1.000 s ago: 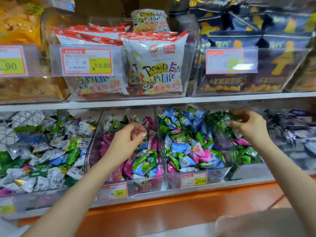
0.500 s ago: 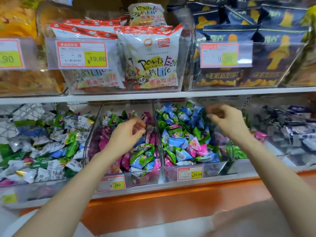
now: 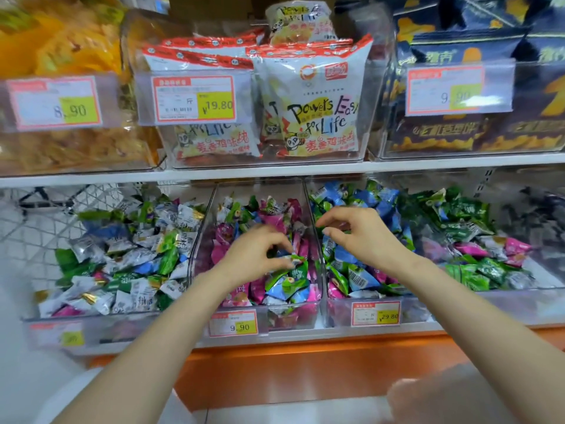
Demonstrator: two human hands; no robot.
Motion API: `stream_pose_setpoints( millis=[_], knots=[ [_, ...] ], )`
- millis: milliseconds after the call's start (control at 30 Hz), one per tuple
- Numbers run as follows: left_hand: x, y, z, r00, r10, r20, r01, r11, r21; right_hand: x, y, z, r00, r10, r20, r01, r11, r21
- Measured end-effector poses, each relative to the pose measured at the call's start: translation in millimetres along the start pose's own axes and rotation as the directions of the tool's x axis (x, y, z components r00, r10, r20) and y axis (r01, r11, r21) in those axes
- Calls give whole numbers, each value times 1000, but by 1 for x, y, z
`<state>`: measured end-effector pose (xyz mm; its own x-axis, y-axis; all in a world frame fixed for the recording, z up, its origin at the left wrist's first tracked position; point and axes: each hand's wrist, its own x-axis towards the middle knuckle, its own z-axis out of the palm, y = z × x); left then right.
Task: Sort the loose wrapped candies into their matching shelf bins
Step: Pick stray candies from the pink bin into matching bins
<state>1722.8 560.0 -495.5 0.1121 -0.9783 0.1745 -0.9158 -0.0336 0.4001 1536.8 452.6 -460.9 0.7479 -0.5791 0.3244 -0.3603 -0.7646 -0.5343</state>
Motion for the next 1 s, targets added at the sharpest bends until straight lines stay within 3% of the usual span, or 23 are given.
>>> stream_pose_setpoints(
  millis=[133, 367, 700, 833, 1000],
  knots=[
    [5, 4, 10, 993, -11, -116, 20, 997, 81, 3, 3, 4, 1000, 29, -1, -29, 999, 18],
    [-3, -9, -25, 907, -238, -348, 131, 943, -305, 26, 13, 18, 999, 37, 13, -36, 997, -74],
    [-22, -29, -38, 869, -289, -402, 211, 951, -228, 80, -3, 42, 998, 54, 22, -52, 993, -109],
    [-23, -37, -43, 848, -311, -430, 226, 944, -239, 110, -10, 56, 982, 36, 186, -2, 984, -181],
    [-23, -46, -48, 850, -326, -415, 245, 940, -236, 127, -10, 75, 939, 73, 335, -37, 993, -111]
  ],
)
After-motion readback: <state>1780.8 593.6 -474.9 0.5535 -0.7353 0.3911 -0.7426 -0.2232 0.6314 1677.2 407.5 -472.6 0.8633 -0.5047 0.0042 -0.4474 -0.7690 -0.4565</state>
